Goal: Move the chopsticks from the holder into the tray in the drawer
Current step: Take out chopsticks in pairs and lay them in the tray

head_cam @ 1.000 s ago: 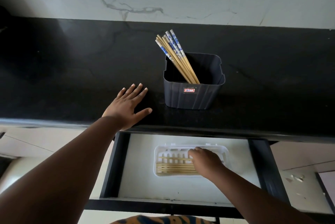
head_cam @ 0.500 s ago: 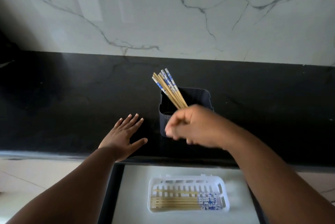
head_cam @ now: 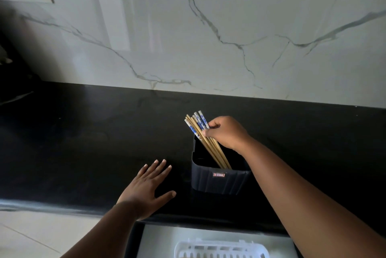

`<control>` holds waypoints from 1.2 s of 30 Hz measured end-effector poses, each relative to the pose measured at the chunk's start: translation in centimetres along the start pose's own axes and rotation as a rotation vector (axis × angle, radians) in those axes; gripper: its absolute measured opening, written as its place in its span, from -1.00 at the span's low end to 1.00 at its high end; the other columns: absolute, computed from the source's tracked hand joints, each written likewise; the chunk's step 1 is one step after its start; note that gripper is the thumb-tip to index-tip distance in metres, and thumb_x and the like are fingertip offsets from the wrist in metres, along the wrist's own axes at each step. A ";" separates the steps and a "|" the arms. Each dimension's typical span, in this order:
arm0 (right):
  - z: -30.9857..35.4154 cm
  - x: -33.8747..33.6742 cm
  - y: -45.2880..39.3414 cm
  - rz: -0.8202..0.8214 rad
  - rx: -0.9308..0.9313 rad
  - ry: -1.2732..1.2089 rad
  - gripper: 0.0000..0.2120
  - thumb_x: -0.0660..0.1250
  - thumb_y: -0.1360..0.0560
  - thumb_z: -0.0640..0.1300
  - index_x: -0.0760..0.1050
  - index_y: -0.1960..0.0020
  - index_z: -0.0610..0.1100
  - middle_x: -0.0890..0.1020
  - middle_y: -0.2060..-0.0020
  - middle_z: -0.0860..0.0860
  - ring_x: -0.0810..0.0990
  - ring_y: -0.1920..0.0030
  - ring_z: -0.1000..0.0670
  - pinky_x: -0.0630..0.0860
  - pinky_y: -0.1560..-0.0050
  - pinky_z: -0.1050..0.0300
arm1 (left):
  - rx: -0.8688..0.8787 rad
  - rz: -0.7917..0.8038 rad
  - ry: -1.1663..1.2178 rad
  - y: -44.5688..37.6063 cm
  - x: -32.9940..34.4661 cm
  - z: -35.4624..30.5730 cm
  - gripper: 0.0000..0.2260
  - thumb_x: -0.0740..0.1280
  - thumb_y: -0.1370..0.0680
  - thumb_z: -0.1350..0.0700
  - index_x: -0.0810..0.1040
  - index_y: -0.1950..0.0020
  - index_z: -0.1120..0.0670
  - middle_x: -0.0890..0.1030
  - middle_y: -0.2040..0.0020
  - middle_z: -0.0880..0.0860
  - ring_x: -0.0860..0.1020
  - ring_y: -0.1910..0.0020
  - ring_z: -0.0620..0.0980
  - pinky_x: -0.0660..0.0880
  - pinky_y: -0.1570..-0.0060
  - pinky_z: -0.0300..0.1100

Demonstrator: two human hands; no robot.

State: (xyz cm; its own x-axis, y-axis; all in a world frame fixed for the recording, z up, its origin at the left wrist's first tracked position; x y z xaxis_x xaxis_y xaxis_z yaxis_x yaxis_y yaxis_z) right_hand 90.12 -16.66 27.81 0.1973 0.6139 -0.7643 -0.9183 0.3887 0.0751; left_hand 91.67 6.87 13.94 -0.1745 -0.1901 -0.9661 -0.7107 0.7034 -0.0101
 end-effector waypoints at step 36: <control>0.4 -10.6 17.1 -0.210 0.163 -1.802 -0.90 0.42 -0.46 -0.20 0.59 0.13 -0.25 0.70 0.34 -0.08 0.70 0.35 0.03 0.62 0.40 0.19 | 0.256 -0.752 0.422 4.3 -17.5 -15.0 -0.40 0.31 -0.50 -0.16 0.35 -0.45 0.09 0.43 -0.40 0.05 0.39 -0.37 -0.02 0.37 -0.31 -0.14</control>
State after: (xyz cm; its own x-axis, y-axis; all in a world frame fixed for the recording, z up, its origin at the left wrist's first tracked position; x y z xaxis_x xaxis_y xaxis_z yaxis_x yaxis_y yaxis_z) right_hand 72.43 -16.23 37.46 0.4815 0.4169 0.7710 -0.8149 0.5368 0.2186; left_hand 81.44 3.01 34.67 0.0041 -0.8622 -0.5065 -0.5730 0.4131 -0.7078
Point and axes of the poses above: each hand's wrist, its own y-axis away from the middle knuckle, its own x-axis out of the palm, z = x × y, the point moved 8 cm from there along -y, towards the middle knuckle
